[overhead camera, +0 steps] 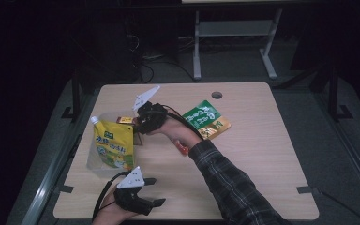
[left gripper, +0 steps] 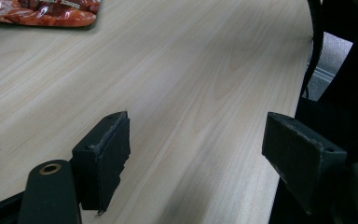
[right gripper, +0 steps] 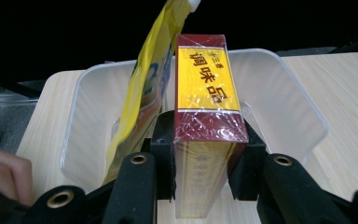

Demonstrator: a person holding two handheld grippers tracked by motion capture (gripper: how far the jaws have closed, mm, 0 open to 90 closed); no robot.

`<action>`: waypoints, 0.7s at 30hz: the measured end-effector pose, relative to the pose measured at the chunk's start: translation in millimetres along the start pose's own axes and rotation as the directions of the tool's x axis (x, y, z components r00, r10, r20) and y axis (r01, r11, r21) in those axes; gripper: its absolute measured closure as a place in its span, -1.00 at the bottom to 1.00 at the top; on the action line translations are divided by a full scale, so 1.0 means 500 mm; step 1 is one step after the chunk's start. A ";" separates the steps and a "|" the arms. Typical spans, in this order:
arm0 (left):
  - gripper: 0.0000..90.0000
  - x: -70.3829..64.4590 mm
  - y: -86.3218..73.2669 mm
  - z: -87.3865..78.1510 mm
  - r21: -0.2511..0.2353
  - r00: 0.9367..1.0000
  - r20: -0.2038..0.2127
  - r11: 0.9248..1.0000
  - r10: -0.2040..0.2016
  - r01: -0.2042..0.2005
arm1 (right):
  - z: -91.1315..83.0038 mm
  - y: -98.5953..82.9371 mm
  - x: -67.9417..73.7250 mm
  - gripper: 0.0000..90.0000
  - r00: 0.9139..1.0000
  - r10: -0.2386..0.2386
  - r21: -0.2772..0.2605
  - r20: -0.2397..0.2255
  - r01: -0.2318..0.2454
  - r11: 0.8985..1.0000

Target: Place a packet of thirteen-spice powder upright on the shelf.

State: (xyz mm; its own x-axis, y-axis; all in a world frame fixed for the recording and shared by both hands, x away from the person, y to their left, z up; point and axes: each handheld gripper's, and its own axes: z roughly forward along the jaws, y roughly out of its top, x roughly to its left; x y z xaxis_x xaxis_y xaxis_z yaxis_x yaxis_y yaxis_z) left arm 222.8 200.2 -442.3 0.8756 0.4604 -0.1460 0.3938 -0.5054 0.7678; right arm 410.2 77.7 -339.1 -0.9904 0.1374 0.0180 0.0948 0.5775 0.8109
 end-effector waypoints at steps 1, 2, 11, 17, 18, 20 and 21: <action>-0.50 -0.001 0.000 0.001 -0.002 1.000 0.001 1.000 -0.001 0.001 | 0.003 0.003 -0.001 0.50 1.000 -0.008 0.004 -0.001 0.008 1.000; -0.49 -0.001 0.000 0.002 0.002 1.000 0.002 1.000 0.003 -0.003 | 0.006 0.005 -0.002 0.50 1.000 -0.013 0.002 0.000 0.013 1.000; -0.50 -0.001 0.001 0.004 0.000 1.000 0.008 1.000 0.016 -0.016 | 0.040 0.016 -0.007 0.49 0.999 -0.024 0.000 -0.035 0.024 1.000; -0.50 -0.001 0.002 0.003 -0.001 1.000 0.011 1.000 0.015 -0.015 | 0.048 0.028 -0.018 0.50 0.998 -0.033 -0.015 -0.053 0.032 0.999; -0.49 -0.001 0.002 0.004 -0.002 1.000 0.011 1.000 0.015 -0.015 | 0.049 0.029 -0.020 0.50 0.998 -0.033 -0.020 -0.055 0.032 0.999; -0.50 -0.001 0.002 0.004 -0.004 1.000 0.012 1.000 0.014 -0.014 | 0.051 0.030 -0.022 0.50 0.998 -0.031 -0.025 -0.060 0.029 0.999; -0.50 -0.001 0.002 0.003 -0.003 1.000 0.012 1.000 0.014 -0.014 | 0.051 0.031 -0.021 0.50 0.998 -0.023 -0.028 -0.065 0.021 0.999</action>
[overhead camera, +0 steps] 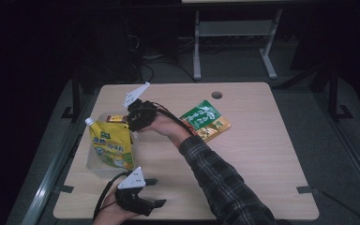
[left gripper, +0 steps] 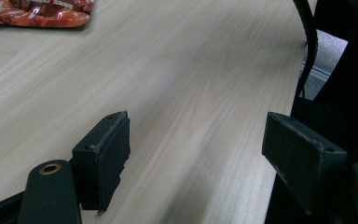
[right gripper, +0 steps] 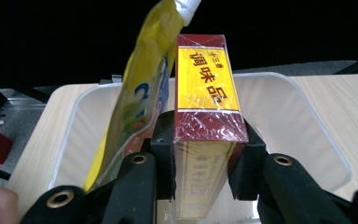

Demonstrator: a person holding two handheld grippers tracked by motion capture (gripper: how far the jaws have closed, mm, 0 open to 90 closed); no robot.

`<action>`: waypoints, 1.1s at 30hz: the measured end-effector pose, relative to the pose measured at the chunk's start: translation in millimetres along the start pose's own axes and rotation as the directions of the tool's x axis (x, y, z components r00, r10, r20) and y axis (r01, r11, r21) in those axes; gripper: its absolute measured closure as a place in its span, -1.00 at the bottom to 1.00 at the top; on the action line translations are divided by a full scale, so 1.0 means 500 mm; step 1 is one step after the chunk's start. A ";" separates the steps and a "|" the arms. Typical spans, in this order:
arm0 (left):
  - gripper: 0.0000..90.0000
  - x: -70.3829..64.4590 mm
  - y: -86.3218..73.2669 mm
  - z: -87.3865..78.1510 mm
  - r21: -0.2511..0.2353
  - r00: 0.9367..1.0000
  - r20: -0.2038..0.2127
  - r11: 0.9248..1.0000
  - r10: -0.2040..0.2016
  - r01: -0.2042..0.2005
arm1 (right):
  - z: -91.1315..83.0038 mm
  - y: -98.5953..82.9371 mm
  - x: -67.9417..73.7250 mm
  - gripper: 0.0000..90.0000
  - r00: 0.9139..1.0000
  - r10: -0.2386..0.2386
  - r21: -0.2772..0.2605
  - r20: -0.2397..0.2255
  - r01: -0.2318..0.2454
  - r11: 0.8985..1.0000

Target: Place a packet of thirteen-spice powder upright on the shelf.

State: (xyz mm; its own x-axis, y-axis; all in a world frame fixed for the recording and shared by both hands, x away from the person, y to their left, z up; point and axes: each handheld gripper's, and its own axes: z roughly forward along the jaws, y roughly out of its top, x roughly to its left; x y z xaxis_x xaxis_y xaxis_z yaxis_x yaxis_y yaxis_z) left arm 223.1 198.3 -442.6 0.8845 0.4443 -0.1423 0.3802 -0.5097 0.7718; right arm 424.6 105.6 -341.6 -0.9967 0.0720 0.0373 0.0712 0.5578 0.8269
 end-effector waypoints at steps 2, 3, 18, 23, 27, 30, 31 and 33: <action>-0.50 0.000 0.000 0.000 0.001 1.000 0.000 1.000 0.002 -0.002 | 0.001 0.002 0.003 0.50 1.000 -0.008 -0.002 -0.005 0.008 1.000; -0.50 0.000 0.000 0.000 0.001 1.000 0.000 1.000 0.002 -0.002 | 0.001 0.004 0.005 0.50 1.000 -0.012 -0.001 -0.009 0.012 1.000; -0.49 -0.001 0.000 0.002 0.003 1.000 0.003 1.000 0.001 -0.001 | 0.018 0.004 0.000 0.49 1.000 -0.025 0.017 -0.011 0.025 1.000; -0.49 -0.002 0.001 0.004 0.002 1.000 0.003 1.000 -0.005 0.005 | 0.018 0.000 0.002 0.49 1.000 -0.014 0.009 -0.016 0.014 1.000; -0.49 -0.003 0.001 0.004 0.003 1.000 0.005 1.000 -0.008 0.008 | 0.012 -0.003 0.009 0.49 1.000 -0.019 0.019 -0.012 0.020 1.000; -0.50 -0.003 0.001 0.004 0.007 1.000 0.004 1.000 -0.005 0.005 | 0.006 -0.007 0.011 0.49 1.000 -0.021 0.021 -0.011 0.021 1.000; -0.49 -0.003 0.001 0.004 0.006 1.000 0.004 1.000 -0.005 0.005 | 0.004 -0.009 0.011 0.49 1.000 -0.026 0.022 -0.009 0.026 0.999; -0.49 -0.003 0.001 0.005 0.006 1.000 0.004 1.000 -0.005 0.005 | 0.000 -0.012 0.012 0.49 1.000 -0.023 0.013 -0.011 0.023 1.000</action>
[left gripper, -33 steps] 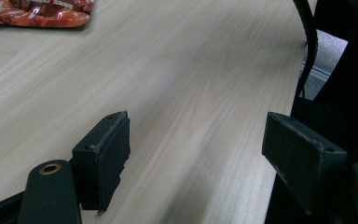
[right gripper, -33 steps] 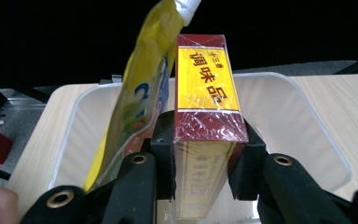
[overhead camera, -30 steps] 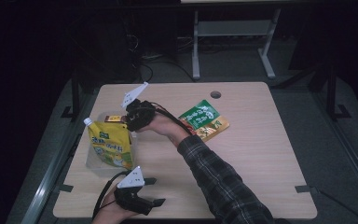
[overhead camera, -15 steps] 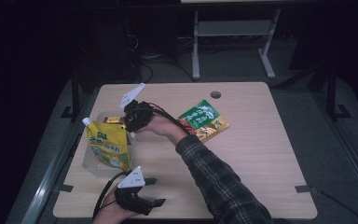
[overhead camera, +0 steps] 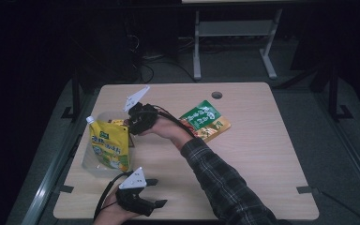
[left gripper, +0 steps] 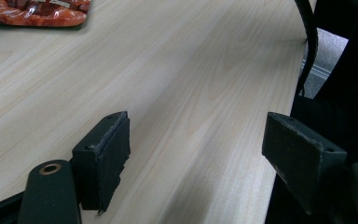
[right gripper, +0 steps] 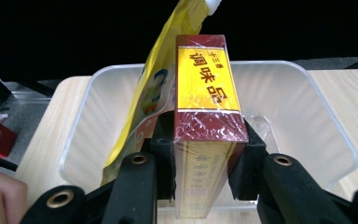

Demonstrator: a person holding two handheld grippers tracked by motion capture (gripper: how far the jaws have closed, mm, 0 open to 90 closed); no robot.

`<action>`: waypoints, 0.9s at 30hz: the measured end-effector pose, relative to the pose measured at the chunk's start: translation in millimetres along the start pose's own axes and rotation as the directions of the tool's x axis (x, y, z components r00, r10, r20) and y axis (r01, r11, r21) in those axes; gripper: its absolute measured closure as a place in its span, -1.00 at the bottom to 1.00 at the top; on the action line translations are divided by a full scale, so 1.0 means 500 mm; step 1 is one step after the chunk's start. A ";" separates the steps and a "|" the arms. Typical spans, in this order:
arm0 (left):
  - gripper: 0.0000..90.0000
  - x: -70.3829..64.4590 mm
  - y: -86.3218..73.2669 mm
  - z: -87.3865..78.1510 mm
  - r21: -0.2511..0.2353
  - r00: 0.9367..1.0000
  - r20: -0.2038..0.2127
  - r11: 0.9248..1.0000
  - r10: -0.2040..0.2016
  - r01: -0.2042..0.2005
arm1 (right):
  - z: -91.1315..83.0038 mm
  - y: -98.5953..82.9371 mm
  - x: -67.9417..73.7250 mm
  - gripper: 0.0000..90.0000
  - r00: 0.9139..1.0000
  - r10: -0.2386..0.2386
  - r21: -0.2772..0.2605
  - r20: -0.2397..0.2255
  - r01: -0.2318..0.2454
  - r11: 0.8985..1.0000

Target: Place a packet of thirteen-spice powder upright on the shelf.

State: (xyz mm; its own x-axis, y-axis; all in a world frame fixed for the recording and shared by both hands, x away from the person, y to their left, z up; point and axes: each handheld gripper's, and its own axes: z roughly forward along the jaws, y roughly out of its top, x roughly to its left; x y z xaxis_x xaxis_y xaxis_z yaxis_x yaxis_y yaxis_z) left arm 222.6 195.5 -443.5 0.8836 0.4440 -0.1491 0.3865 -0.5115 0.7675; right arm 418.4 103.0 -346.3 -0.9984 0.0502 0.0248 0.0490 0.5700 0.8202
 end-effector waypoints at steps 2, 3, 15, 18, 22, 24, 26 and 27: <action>-0.49 0.000 0.000 0.001 0.003 1.000 0.001 1.000 0.000 0.000 | -0.002 0.001 0.001 0.49 1.000 0.009 -0.012 -0.005 -0.009 1.000; -0.49 -0.001 0.001 0.001 0.003 1.000 0.001 1.000 0.001 -0.001 | -0.002 0.004 0.002 0.49 1.000 0.017 -0.021 -0.008 -0.017 1.000; -0.49 -0.001 0.001 0.000 -0.007 1.000 0.005 1.000 0.003 -0.003 | 0.027 0.016 -0.010 0.49 0.999 0.036 -0.054 -0.035 -0.038 0.998; -0.49 -0.002 0.001 0.001 -0.006 1.000 0.006 1.000 -0.001 0.001 | 0.029 0.011 -0.016 0.49 0.998 0.044 -0.049 -0.034 -0.045 0.998; -0.50 0.000 0.001 0.001 -0.005 1.000 0.004 1.000 0.006 -0.006 | 0.025 0.007 -0.014 0.49 0.999 0.034 -0.041 -0.036 -0.035 0.999; -0.49 0.000 0.001 0.002 -0.004 1.000 0.004 1.000 0.005 -0.005 | 0.021 0.006 -0.010 0.49 0.999 0.021 -0.029 -0.036 -0.022 0.999; -0.49 -0.002 0.001 0.001 -0.005 1.000 0.005 1.000 -0.001 0.001 | 0.018 0.003 -0.007 0.49 1.000 0.007 -0.017 -0.030 -0.007 1.000; -0.49 -0.002 0.001 0.001 -0.005 1.000 0.005 1.000 -0.001 0.001 | 0.015 0.001 -0.005 0.49 0.999 0.009 -0.018 -0.031 -0.010 1.000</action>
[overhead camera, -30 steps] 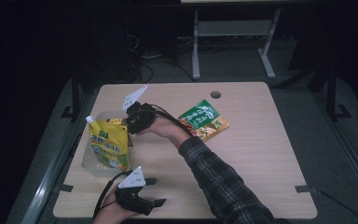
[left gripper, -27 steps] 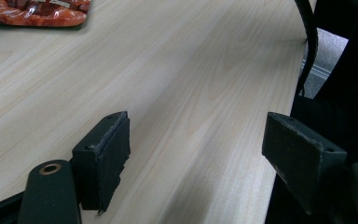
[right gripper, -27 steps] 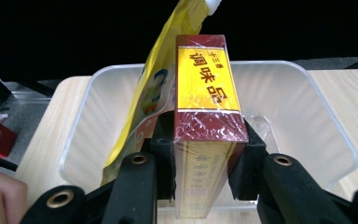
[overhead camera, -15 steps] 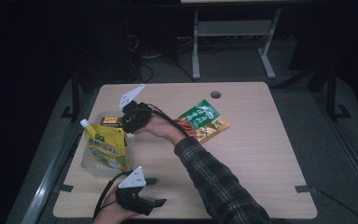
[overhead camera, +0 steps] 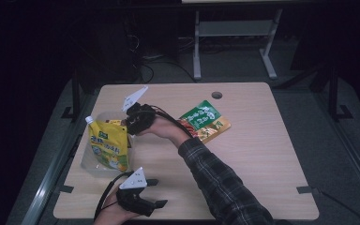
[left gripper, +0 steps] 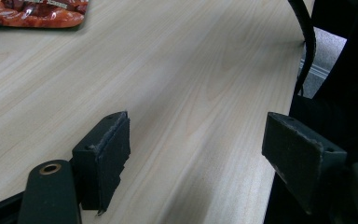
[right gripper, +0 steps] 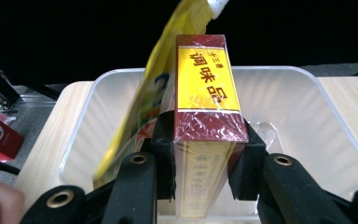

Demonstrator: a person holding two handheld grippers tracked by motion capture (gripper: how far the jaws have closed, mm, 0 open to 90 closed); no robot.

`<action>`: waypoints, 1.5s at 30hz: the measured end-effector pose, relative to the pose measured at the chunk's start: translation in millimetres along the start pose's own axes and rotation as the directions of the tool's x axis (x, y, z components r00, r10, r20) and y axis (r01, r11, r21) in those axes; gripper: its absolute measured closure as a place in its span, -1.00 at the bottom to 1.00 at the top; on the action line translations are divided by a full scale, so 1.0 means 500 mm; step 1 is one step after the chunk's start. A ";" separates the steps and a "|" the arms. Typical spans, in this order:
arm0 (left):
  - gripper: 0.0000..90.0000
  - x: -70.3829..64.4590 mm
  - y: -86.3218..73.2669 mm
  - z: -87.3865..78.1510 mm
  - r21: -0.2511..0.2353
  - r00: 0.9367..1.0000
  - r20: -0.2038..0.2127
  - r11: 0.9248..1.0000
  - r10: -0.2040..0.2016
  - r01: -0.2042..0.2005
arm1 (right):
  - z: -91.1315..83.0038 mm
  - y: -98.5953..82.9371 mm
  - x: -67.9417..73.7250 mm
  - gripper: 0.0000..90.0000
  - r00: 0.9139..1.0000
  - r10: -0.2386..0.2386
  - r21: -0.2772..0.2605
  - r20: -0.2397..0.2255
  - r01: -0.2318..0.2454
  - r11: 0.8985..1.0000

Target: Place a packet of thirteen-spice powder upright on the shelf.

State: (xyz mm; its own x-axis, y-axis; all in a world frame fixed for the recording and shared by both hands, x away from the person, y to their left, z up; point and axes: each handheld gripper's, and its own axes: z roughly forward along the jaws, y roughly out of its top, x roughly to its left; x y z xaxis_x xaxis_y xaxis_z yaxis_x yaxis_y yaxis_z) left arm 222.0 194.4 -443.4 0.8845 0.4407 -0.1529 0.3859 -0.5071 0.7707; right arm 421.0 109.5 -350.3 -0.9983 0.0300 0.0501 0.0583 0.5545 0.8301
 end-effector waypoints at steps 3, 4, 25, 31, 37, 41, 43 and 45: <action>-0.49 0.001 0.000 0.002 0.003 1.000 0.000 1.000 0.002 -0.002 | -0.008 -0.007 0.001 0.49 1.000 0.000 -0.001 -0.002 0.000 1.000; -0.49 0.001 0.000 0.002 0.005 1.000 0.000 1.000 0.003 -0.003 | -0.009 -0.009 0.000 0.49 1.000 0.000 -0.005 -0.001 0.000 1.000; -0.49 -0.002 0.001 0.006 0.010 1.000 0.001 1.000 0.004 -0.004 | 0.006 -0.015 0.007 0.50 0.999 -0.016 0.025 0.038 0.015 1.000; -0.49 -0.002 0.001 0.005 0.009 1.000 0.006 1.000 0.015 -0.015 | 0.035 -0.003 0.001 0.50 1.000 -0.002 -0.006 0.030 0.003 1.000; -0.49 -0.003 0.002 0.006 0.010 1.000 0.009 1.000 0.021 -0.021 | 0.069 -0.003 0.001 0.49 1.000 -0.010 0.004 0.027 0.010 1.000; -0.49 -0.003 0.002 0.005 0.011 1.000 0.010 1.000 0.021 -0.021 | 0.088 -0.008 0.007 0.40 0.999 -0.016 0.034 0.037 0.015 0.999; -0.49 -0.003 0.002 0.004 0.009 1.000 0.009 1.000 0.023 -0.023 | 0.083 -0.009 0.008 0.23 0.999 -0.011 0.016 0.046 0.010 1.000; -0.49 -0.001 0.002 0.004 0.009 1.000 0.008 1.000 0.027 -0.027 | 0.064 -0.009 0.007 0.16 0.998 -0.006 0.006 0.064 0.005 1.000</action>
State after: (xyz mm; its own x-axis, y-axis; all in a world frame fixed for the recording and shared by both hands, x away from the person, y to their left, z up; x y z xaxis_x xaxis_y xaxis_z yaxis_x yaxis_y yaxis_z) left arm 222.4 192.3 -443.6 0.8967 0.4209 -0.1367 0.3640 -0.5259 0.7687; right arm 417.2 133.8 -371.9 -0.9967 0.0803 0.0097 0.0531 0.5595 0.8271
